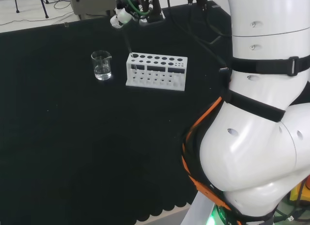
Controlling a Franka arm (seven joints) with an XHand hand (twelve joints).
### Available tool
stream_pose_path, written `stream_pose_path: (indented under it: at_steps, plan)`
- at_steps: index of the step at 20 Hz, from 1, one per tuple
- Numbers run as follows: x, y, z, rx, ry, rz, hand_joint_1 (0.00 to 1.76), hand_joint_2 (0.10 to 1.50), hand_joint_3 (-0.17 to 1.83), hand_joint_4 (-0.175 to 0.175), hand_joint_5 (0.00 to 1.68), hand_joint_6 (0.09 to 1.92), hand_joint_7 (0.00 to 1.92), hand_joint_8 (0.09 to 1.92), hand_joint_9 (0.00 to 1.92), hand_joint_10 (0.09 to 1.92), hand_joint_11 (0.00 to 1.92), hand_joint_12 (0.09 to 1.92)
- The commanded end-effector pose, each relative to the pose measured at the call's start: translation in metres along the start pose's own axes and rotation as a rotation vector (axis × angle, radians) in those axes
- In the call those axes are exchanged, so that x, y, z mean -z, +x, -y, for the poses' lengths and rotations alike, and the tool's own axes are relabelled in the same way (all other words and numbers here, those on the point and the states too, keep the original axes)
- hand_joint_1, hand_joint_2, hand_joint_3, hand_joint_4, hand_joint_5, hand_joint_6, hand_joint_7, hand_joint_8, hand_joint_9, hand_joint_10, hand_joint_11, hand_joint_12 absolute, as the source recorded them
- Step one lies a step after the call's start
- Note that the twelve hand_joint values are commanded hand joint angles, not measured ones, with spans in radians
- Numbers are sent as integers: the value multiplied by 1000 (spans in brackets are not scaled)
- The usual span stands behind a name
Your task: Take the glass rod from the white test tube rack.
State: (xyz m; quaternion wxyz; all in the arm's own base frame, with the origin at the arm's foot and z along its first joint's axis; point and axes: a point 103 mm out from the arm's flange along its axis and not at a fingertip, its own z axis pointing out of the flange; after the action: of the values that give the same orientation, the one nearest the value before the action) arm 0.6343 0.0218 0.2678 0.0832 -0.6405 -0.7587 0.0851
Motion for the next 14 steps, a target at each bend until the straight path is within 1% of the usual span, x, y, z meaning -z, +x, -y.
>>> stream_pose_path:
  at_steps: [1, 6, 10, 14]
  plan:
    - [-7, -2, -2, 6, 1, 0, 584, 896, 393, -175, 371, 1028, 833, 1209, 1103, 1225, 885, 1303]
    - [-16, -4, -5, 9, 2, -10, 639, 885, 403, -175, 532, 1078, 949, 1324, 1262, 1349, 1200, 1305]
    - [-17, -4, -5, 9, 3, -14, 678, 879, 409, -175, 602, 1091, 1002, 1403, 1348, 1377, 1332, 1308]
    - [-22, -1, -7, 9, 15, -7, 701, 877, 412, -175, 630, 1092, 1019, 1428, 1395, 1377, 1398, 1310]
